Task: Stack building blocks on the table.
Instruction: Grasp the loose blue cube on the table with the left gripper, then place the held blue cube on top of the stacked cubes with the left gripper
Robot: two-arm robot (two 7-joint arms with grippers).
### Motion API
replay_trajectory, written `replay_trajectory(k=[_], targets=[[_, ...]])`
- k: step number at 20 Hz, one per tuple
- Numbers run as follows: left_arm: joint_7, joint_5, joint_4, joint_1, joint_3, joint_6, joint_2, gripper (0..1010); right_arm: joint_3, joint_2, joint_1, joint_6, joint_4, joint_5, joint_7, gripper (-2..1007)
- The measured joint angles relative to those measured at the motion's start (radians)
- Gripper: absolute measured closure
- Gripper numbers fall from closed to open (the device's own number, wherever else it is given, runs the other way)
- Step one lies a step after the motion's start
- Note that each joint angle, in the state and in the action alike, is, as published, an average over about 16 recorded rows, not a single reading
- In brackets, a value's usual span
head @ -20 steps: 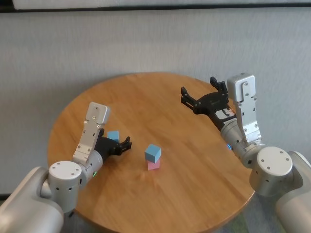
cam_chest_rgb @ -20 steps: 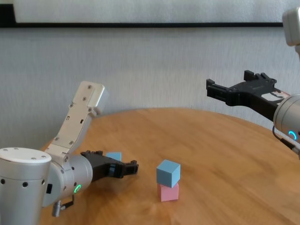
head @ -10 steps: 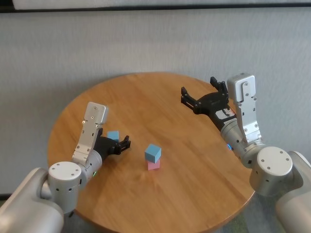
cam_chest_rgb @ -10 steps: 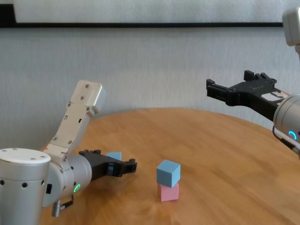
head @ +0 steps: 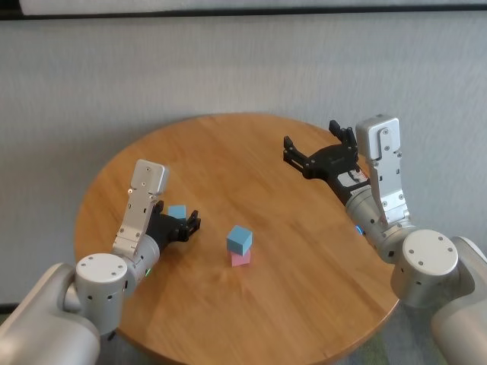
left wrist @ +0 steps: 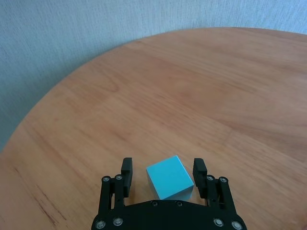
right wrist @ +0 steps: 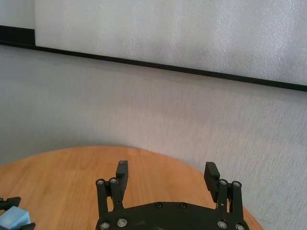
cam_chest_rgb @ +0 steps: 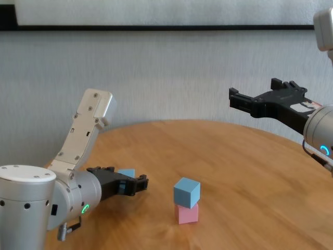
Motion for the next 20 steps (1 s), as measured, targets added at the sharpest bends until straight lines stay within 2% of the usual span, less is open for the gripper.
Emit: replay_trajectory(k=[12,20], targets=[[0.003,-0.001,-0.002,0.001,-0.002,-0.001,-0.001,519,0.0,0.0,0.0,0.0,0.0,0.0,0.0,4],[-0.009,-0.003,-0.022,0.012,-0.009,-0.003,0.003,604,0.0,0.0,0.0,0.0,0.0,0.0,0.0,5]])
